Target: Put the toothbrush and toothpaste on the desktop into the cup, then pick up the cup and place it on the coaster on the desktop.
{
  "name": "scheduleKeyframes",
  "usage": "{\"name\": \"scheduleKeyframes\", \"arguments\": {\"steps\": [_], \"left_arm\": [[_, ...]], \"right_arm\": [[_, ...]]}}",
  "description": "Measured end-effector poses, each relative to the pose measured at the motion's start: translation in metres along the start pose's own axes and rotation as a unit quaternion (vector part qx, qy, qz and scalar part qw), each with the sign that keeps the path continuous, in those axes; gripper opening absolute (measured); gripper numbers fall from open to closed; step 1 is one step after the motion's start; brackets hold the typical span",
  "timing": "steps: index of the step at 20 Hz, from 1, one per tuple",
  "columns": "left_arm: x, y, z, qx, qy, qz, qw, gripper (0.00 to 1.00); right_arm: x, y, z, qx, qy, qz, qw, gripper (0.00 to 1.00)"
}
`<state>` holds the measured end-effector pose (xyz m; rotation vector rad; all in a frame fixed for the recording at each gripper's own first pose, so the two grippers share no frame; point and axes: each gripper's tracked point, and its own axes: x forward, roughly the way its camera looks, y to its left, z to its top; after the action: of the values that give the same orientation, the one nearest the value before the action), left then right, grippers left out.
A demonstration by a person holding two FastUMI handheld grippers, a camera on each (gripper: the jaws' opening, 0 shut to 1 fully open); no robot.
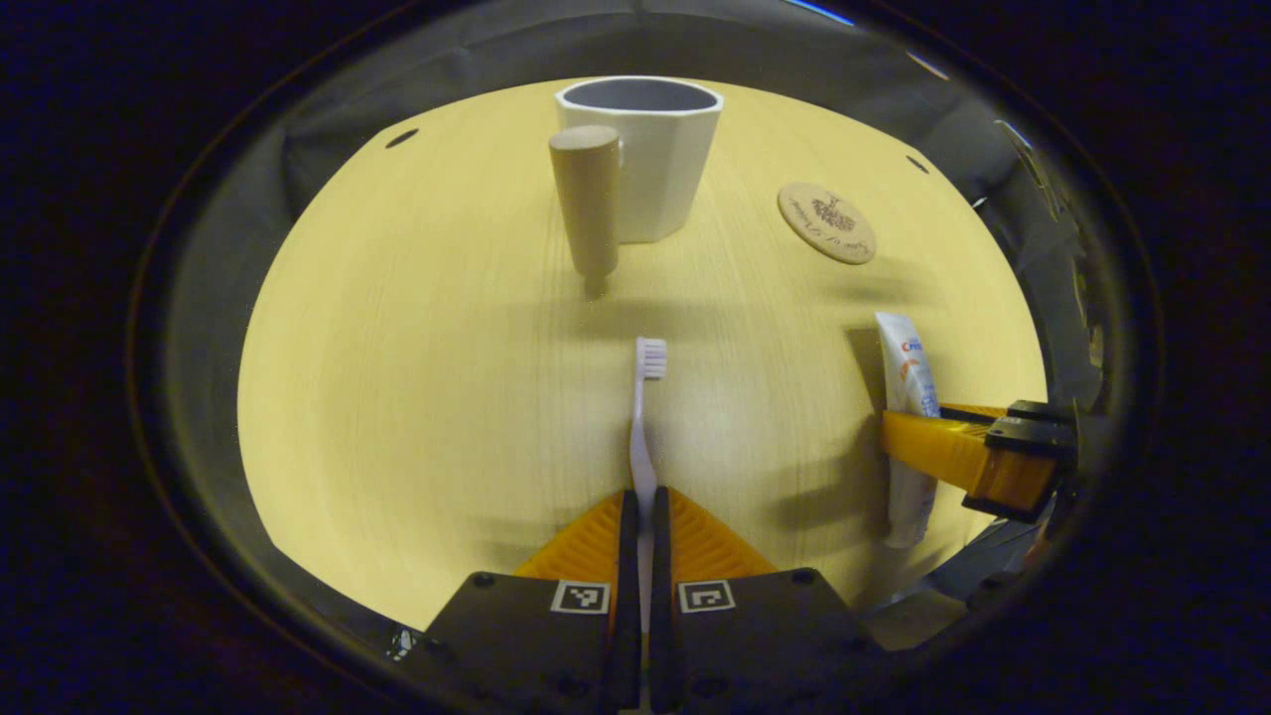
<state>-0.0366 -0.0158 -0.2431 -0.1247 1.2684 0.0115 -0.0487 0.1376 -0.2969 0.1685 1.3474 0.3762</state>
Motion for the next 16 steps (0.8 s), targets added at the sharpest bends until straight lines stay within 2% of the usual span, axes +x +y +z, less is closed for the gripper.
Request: {"name": "scheduleKeyframes", "arguments": {"steps": [6,16], "left_arm": [[-0.004,0.004,0.006,0.003,-0.052,-0.014,0.999,0.11],[-0.059,0.016,0.020,-0.038,-0.143,-0.027,0.989,0.11]], "right_arm": [[-0.009,0.002,0.007,-0.009,-0.051,0.015,0.999,0.19],[-0.050,0.026,0.026,-0.027,-0.127,0.038,0.991,0.19]]}}
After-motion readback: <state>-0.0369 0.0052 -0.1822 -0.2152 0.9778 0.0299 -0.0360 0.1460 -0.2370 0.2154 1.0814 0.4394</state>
